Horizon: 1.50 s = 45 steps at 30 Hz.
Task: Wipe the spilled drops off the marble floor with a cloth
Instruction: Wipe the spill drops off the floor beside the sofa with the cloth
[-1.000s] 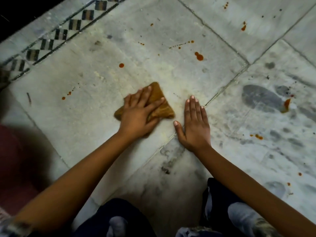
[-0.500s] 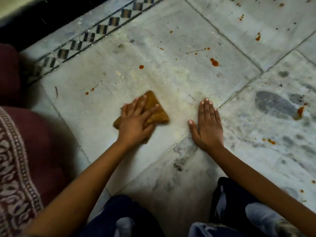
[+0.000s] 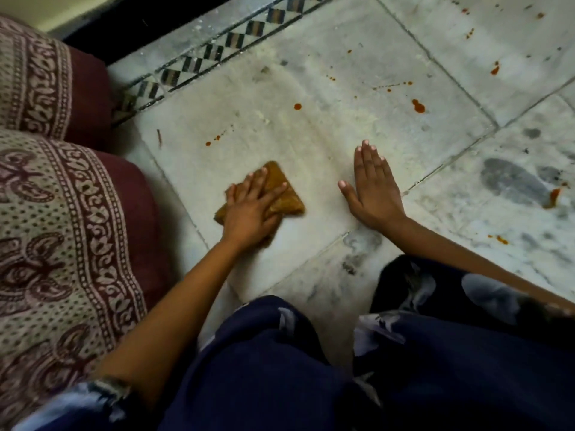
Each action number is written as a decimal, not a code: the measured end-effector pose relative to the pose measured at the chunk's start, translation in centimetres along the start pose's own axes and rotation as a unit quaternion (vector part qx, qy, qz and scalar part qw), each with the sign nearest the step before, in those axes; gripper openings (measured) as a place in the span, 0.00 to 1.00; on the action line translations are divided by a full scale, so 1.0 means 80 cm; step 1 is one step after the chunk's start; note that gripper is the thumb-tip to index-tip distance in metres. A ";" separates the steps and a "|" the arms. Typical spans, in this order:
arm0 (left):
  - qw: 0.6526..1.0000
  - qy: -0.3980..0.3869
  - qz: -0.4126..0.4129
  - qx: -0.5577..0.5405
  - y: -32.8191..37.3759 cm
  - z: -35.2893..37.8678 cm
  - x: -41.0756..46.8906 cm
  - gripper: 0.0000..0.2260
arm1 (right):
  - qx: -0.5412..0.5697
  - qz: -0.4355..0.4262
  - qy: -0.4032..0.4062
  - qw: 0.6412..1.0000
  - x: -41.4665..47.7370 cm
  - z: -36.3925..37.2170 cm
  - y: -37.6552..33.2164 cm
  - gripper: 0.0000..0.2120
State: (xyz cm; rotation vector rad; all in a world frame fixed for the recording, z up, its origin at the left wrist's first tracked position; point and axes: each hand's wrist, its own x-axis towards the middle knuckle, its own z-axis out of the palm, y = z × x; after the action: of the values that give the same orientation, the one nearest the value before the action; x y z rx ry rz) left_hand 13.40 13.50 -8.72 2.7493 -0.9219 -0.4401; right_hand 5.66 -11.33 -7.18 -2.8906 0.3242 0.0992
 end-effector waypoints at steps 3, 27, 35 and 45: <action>0.990 0.025 -0.133 -0.029 -0.043 -0.023 0.039 0.25 | -0.012 -0.047 -0.009 0.999 0.029 -0.001 -0.010 0.37; 0.991 0.092 -0.098 -0.009 -0.053 -0.014 0.067 0.27 | 0.020 -0.002 0.036 0.999 0.048 0.063 -0.033 0.34; 0.946 0.137 -0.292 -0.035 -0.120 -0.052 0.143 0.24 | 0.021 -0.005 0.050 0.998 0.048 0.068 -0.032 0.34; 0.997 0.063 -0.018 0.046 -0.100 -0.029 0.053 0.28 | 0.025 -0.006 0.049 0.998 0.051 0.066 -0.033 0.34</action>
State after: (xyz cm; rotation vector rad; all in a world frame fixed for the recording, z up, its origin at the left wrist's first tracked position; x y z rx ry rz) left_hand 21.82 17.35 -9.78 2.8426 -0.8846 -0.2310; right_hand 9.97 -8.44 -12.10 -2.8532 0.3233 -0.0528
